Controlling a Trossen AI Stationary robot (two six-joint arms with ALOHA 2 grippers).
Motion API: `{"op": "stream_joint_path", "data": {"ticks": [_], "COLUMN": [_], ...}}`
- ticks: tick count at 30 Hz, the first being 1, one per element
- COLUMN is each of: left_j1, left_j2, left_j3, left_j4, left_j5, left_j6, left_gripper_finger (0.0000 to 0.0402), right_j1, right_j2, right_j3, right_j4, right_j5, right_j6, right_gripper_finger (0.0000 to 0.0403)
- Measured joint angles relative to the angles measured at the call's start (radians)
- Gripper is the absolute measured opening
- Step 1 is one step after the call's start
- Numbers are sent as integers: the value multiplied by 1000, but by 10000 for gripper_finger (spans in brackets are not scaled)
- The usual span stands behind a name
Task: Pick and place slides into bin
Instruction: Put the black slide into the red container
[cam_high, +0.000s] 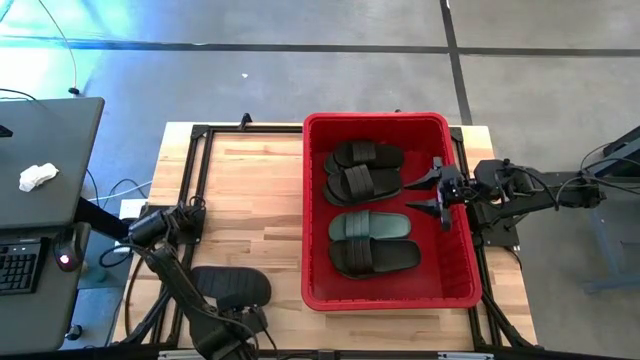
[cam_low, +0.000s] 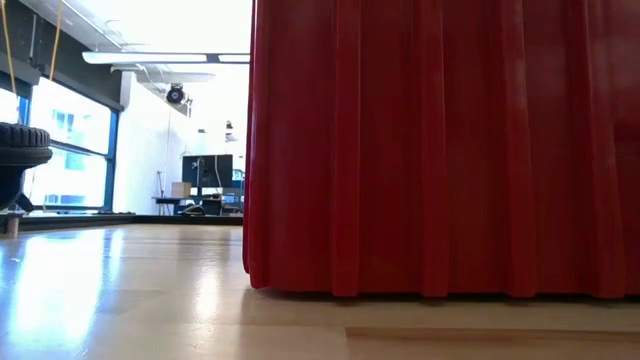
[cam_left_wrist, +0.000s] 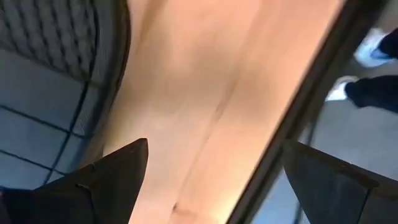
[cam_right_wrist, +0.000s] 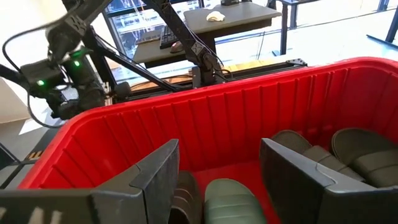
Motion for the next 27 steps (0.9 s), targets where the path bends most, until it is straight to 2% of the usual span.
{"op": "stream_joint_path", "data": {"ticks": [5, 11, 17, 27], "left_j1": [2, 49, 120, 158], "left_j2": [0, -1, -1, 24], "left_j3": [90, 98, 96, 95], "left_j4": [-102, -161, -175, -173], "left_j5": [-108, -173, -179, -91], "left_j6": [5, 71, 209, 362], "left_gripper_finger": [353, 353, 353, 353], "right_j1": [0, 0, 0, 0], "right_j2": [0, 0, 0, 0], "right_j3": [0, 0, 0, -1], "right_j4": [0, 1, 4, 1], "right_j5": [0, 0, 0, -5], "right_j6": [-12, -27, -27, -28], "right_gripper_finger": [213, 213, 213, 213]}}
